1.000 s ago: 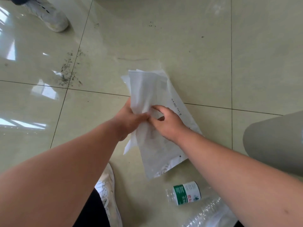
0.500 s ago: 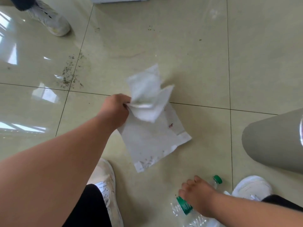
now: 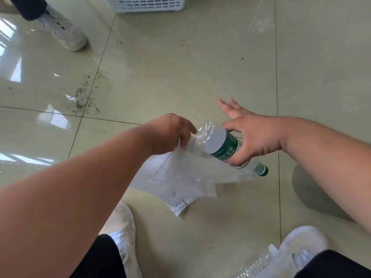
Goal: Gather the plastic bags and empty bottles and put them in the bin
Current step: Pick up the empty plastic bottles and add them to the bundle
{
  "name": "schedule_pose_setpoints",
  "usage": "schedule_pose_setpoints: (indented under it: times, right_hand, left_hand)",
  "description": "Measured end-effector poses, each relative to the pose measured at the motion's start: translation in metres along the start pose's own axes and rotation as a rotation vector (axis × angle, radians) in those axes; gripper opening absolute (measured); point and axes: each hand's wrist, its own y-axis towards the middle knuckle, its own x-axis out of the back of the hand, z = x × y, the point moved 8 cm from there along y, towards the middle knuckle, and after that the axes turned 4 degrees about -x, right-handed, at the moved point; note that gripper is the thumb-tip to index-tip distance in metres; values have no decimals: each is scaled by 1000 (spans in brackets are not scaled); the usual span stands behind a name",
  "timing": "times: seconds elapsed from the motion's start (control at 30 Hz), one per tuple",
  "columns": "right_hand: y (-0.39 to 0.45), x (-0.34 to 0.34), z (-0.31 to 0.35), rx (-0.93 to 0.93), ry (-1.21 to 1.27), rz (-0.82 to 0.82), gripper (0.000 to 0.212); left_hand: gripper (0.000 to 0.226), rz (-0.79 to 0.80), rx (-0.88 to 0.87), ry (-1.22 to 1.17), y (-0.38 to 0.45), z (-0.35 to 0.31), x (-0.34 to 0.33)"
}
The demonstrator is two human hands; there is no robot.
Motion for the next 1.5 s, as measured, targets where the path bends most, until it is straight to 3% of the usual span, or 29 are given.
schedule_pose_setpoints:
  times: [0.07,0.17,0.2,0.3,0.4,0.43,0.53,0.63,0.7,0.77,0.83,0.9,0.97,1.07,1.17,1.2,1.27,1.33,1.4,1.47,1.5]
  right_hand:
    - [2,-3,12,20,115,79,79]
    - [-3,-8,23,176,779,223,54]
    - [-3,-11,18,202,899,234,47]
    - [1,-25,7,171,847,171,41]
    - [6,-43,4,127,827,73,47]
    - [8,-47,3,134,867,36,44]
    - [11,-53,-10,152,1148,-16,47]
    - [14,-53,-31,142,1531,-17,57]
    - [17,-53,-44,113,1642,-63,54]
    - [22,-57,-53,2,1600,-141,61]
    - [24,-60,-55,-109,1447,-242,75]
    - [25,-57,-47,-146,1198,-327,75]
    - [25,-53,-33,-150,1046,-392,74]
    - [27,-55,-26,-211,946,-457,74]
    - [28,-69,-33,-208,1130,-429,46]
    - [24,-71,-43,-221,1104,-485,52]
    - [4,-83,-65,-303,805,-576,68]
    - [-13,-122,-75,-300,468,-432,55]
    - [-34,-192,-74,-333,255,29,49]
    - [-64,-275,-72,-346,2,478,69]
    - [-75,-310,-70,-297,-166,594,74]
  left_hand:
    - [43,-43,-63,-61,4,-12,9]
    - [48,-107,36,-145,6,-13,23]
    - [51,-121,73,-241,7,-12,25]
    - [53,-263,166,-612,6,-7,34]
    - [52,-330,244,-774,4,-1,31]
    - [55,-324,287,-784,3,2,31]
    - [34,-282,435,-838,-3,24,32]
    - [67,-136,495,-1362,-19,33,13]
    - [105,-10,438,-1586,-29,29,-4]
    - [122,40,352,-1697,-27,15,-24]
    - [118,76,262,-1606,-16,-6,-44]
    - [95,89,185,-1399,-3,-28,-59]
    - [64,7,159,-1202,6,-34,-67]
    - [55,-131,253,-1033,4,-19,-69]
    - [57,-253,409,-902,-4,7,-63]
    - [59,-279,469,-876,-6,15,-62]
    - [56,-299,563,-850,-12,26,-63]
    - [47,-299,622,-848,-21,31,-65]
    - [47,-295,646,-860,-28,36,-69]
    - [44,-297,662,-844,-33,40,-73]
    - [44,-298,668,-844,-35,42,-74]
